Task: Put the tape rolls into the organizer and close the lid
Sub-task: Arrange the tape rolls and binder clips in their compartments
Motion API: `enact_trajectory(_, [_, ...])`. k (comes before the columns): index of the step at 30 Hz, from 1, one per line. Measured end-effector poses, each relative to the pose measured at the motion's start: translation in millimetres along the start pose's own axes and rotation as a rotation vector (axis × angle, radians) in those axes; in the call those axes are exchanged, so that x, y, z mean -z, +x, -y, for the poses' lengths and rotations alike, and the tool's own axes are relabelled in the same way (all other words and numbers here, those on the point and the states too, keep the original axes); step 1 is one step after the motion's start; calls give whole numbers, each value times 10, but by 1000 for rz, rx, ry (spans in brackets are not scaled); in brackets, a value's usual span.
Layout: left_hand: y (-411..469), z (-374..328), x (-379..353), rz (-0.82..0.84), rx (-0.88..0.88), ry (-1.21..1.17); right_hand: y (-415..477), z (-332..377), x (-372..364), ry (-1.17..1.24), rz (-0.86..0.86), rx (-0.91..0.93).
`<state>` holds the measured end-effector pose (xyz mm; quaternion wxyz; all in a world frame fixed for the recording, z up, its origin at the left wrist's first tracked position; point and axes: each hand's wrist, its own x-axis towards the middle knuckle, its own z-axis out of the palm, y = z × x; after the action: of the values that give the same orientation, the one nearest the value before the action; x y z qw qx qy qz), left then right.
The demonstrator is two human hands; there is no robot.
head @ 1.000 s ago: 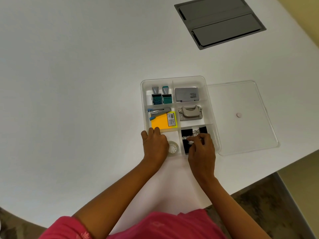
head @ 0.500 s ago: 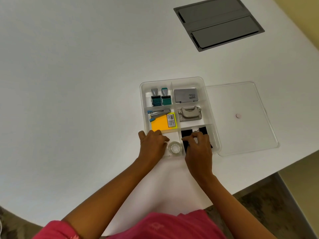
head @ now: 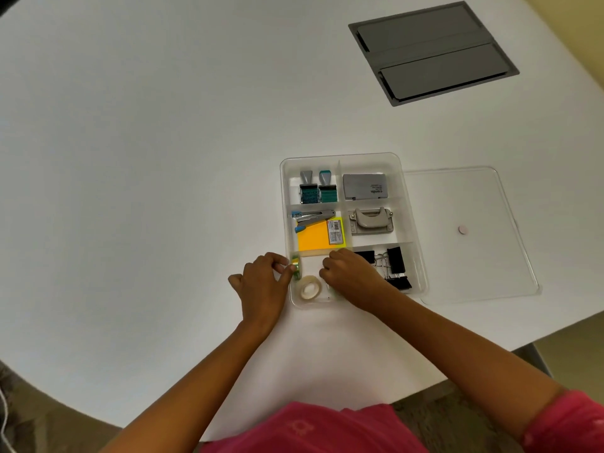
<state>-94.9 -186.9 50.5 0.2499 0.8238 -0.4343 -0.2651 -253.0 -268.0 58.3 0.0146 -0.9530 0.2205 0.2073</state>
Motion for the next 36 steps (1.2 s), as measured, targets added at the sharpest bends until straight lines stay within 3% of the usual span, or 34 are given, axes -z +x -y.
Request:
enact_trajectory(8, [9, 44, 5, -18, -54, 90, -7, -83, 57, -73, 2, 72])
enact_trajectory(15, [0, 53, -19, -18, -36, 74, -20, -58, 102, -74, 9, 49])
enact_trajectory(24, [-29, 39, -26, -25, -130, 231, -57, -44, 48, -75, -44, 39])
enact_trajectory(36, [-23, 65, -37, 53, -150, 270, -14, -51, -90, 66, 41, -20])
